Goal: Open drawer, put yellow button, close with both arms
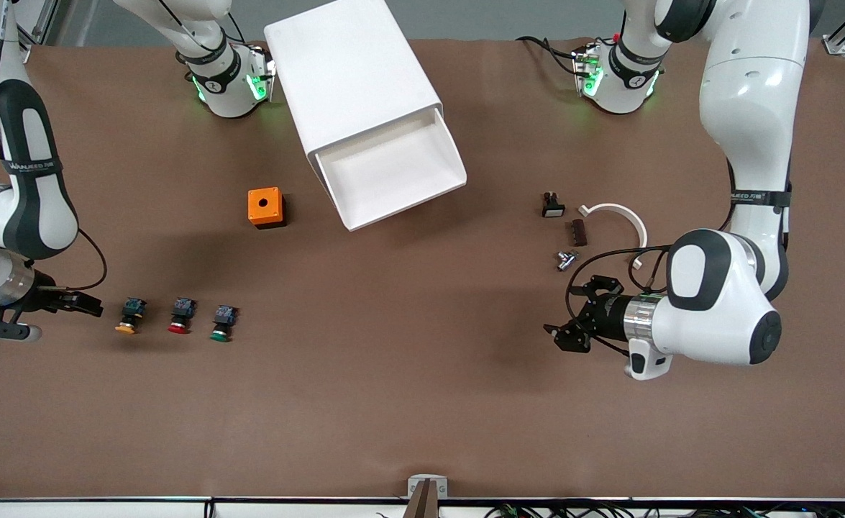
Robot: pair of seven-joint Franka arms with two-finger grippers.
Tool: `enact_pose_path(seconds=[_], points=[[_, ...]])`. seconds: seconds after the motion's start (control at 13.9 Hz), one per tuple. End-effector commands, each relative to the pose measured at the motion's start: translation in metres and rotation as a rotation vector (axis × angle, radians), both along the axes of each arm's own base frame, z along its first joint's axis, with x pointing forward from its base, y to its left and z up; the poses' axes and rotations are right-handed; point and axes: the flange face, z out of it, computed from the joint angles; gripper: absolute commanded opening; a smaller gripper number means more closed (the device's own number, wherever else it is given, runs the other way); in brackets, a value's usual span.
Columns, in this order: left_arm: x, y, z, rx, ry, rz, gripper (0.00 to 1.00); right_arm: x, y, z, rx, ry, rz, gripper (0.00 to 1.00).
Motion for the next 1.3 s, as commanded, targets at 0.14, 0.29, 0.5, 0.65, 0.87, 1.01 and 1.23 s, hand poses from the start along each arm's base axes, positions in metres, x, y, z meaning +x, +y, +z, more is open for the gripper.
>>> enact_pose_path(seconds=[0.14,0.29,0.5,0.65,0.87,1.01,1.23], points=[[-0.002,-0.017,0.039,0.148,-0.174,-0.085,0.99,-0.002,-0.012,-0.024,0.019,-0.017,-0.031,1.0],[-0.011,-0.033,0.061,0.212,-0.222,-0.135,0.99,-0.004,-0.009,-0.038,0.005,-0.048,-0.029,1.0],[-0.035,-0.072,0.088,0.267,-0.258,-0.19,0.99,-0.005,-0.002,-0.052,0.028,-0.055,-0.048,1.0],[-0.041,-0.081,0.1,0.292,-0.263,-0.15,0.99,-0.004,0.006,-0.061,0.042,-0.056,-0.054,1.0],[-0.061,-0.113,0.124,0.392,-0.319,-0.149,0.99,-0.015,0.01,-0.081,0.037,-0.05,-0.055,1.0],[-0.066,-0.117,0.139,0.408,-0.324,-0.079,0.99,-0.02,0.014,-0.089,0.033,-0.052,-0.051,1.0],[-0.074,-0.127,0.148,0.403,-0.328,-0.063,0.99,-0.025,0.018,-0.096,0.038,-0.036,-0.056,1.0]])
